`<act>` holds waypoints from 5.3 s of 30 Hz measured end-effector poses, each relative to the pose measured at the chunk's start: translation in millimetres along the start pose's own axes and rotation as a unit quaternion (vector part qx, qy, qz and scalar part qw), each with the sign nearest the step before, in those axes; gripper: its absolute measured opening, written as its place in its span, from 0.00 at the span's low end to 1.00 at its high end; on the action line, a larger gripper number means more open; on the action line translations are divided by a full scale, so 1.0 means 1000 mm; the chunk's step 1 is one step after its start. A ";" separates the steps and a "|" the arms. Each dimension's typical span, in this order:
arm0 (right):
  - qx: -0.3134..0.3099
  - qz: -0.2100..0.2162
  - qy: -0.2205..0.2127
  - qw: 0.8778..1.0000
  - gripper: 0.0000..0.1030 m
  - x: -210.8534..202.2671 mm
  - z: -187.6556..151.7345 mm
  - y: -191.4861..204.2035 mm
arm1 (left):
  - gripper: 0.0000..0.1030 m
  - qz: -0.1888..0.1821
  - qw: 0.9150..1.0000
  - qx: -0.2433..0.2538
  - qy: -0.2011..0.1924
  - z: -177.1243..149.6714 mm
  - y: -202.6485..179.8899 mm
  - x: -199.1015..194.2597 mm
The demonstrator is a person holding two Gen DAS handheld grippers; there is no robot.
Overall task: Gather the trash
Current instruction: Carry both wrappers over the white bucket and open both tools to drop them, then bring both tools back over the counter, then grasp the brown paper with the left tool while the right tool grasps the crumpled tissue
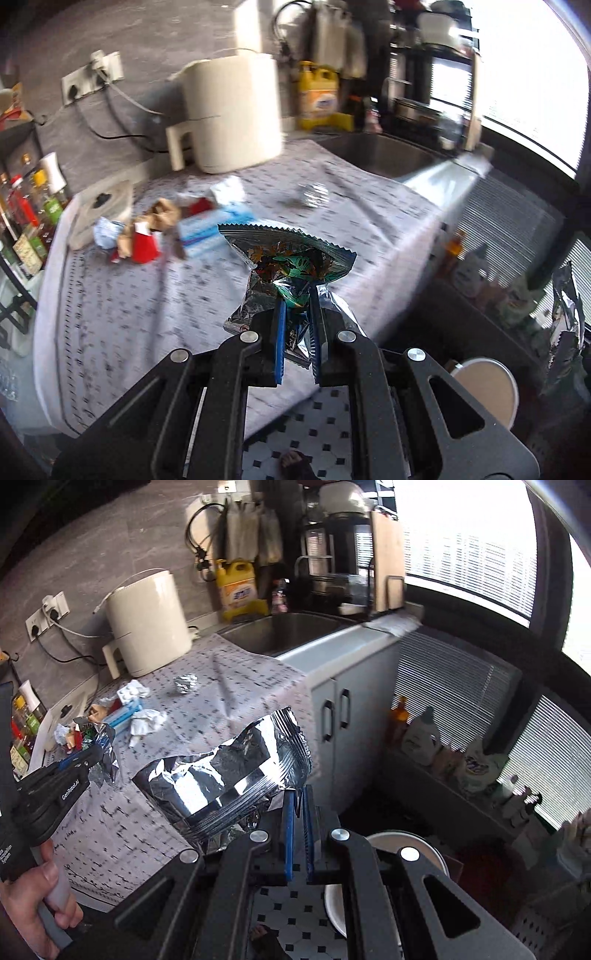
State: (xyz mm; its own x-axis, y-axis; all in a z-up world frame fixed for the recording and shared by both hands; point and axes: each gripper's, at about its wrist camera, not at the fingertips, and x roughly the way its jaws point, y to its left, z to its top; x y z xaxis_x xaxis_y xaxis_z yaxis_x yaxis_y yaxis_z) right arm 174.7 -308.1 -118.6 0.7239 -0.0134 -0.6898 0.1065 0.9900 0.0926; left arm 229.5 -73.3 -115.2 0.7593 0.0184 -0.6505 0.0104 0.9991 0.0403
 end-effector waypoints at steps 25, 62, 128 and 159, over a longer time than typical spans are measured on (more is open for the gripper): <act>0.119 -0.116 0.096 0.981 0.09 0.055 -0.121 -0.140 | 0.11 -0.165 0.971 0.143 0.092 -0.114 -0.184 0.071; 0.124 -0.116 0.055 0.984 0.77 -0.010 -0.120 -0.173 | 0.71 -0.220 0.964 0.121 0.091 -0.108 -0.205 0.037; -0.079 0.115 -0.007 0.990 0.82 0.091 0.065 0.225 | 0.29 0.023 0.994 -0.106 0.021 0.046 0.254 0.097; -0.080 0.075 0.075 0.991 0.44 0.205 0.066 0.271 | 0.02 0.015 0.991 -0.132 -0.033 0.071 0.279 0.066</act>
State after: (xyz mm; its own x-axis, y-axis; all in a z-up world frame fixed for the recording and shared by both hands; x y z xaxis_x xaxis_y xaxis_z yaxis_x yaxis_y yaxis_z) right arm 396.9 -51.3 -187.9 0.6123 0.1457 -0.7771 -0.1131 0.9889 0.0963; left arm 328.1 204.1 -93.1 0.7978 0.0537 -0.6005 -0.1763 0.9733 -0.1472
